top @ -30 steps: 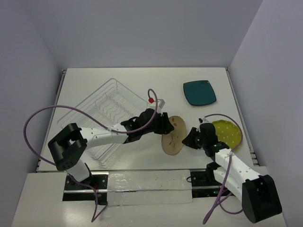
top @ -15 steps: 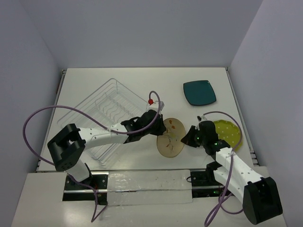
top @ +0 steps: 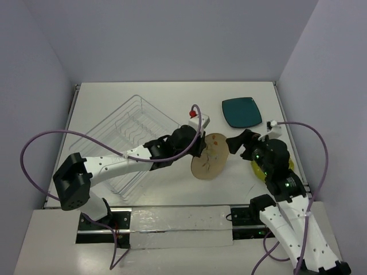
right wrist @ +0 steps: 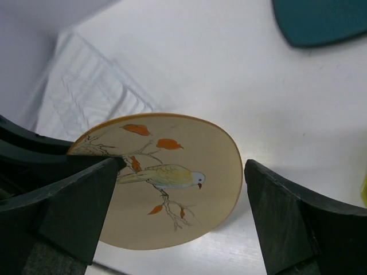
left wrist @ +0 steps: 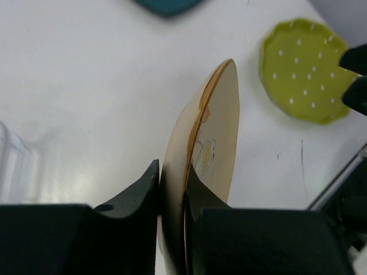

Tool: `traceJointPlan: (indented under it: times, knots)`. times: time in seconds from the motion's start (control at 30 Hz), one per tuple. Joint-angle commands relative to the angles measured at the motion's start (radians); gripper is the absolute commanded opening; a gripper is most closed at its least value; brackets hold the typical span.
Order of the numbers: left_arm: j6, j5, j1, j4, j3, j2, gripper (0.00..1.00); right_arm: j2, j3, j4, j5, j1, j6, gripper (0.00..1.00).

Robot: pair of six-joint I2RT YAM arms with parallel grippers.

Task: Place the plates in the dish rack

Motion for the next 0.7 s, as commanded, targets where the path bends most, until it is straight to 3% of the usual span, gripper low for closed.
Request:
traceJointPlan:
  times: [0.0, 0.13, 0.27, 0.4, 0.67]
  knots:
    - [0.251, -0.107, 0.002, 0.196, 0.193, -0.098, 0.0, -0.116, 0.081, -0.092, 0.225, 0.007, 0.023, 1.0]
    - [0.474, -0.085, 0.028, 0.165, 0.383, -0.098, 0.0, -0.213, 0.066, -0.085, 0.297, 0.008, 0.017, 1.0]
    - [0.659, -0.085, 0.069, 0.134, 0.449, -0.1, 0.0, -0.212, 0.062, -0.103, 0.303, 0.007, 0.007, 1.0]
    - [0.83, -0.013, 0.202, 0.052, 0.461, -0.135, 0.0, -0.168, 0.066, -0.138, 0.293, 0.006, -0.014, 1.0]
    - [1.1, 0.019, 0.432, -0.296, 0.51, -0.214, 0.0, -0.091, 0.072, -0.117, 0.271, 0.007, -0.057, 1.0]
